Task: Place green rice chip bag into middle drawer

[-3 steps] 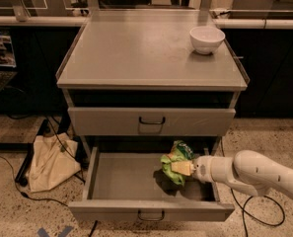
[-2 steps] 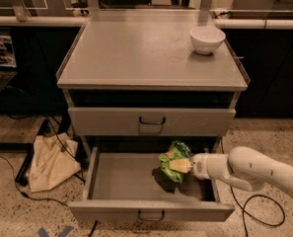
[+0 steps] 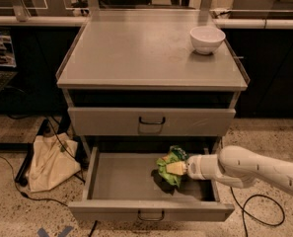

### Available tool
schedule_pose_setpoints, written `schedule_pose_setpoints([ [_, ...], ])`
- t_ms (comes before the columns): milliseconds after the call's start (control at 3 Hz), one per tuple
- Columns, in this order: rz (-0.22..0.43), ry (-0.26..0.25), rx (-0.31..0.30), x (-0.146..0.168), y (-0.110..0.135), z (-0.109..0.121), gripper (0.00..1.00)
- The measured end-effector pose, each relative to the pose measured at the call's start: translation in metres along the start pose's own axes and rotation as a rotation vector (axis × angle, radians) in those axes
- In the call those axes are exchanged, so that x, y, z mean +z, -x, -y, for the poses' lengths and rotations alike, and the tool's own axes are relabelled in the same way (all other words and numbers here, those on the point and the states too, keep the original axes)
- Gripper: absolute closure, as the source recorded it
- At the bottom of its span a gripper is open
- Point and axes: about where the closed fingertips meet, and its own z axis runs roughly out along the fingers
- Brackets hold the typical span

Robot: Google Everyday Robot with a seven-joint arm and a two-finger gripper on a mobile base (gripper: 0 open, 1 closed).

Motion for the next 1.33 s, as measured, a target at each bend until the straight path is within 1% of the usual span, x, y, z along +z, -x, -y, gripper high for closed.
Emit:
schedule_pose_setpoints([
  [333,-0.048,-0.022,0.029,0.007,-0.017,0.008,1.00],
  [667,-0.110,-0.055,0.062,0.009,-0.037,0.021,0.97],
  [1333,-0.111,-0.055,0.062,0.009,-0.037,0.021,0.50],
])
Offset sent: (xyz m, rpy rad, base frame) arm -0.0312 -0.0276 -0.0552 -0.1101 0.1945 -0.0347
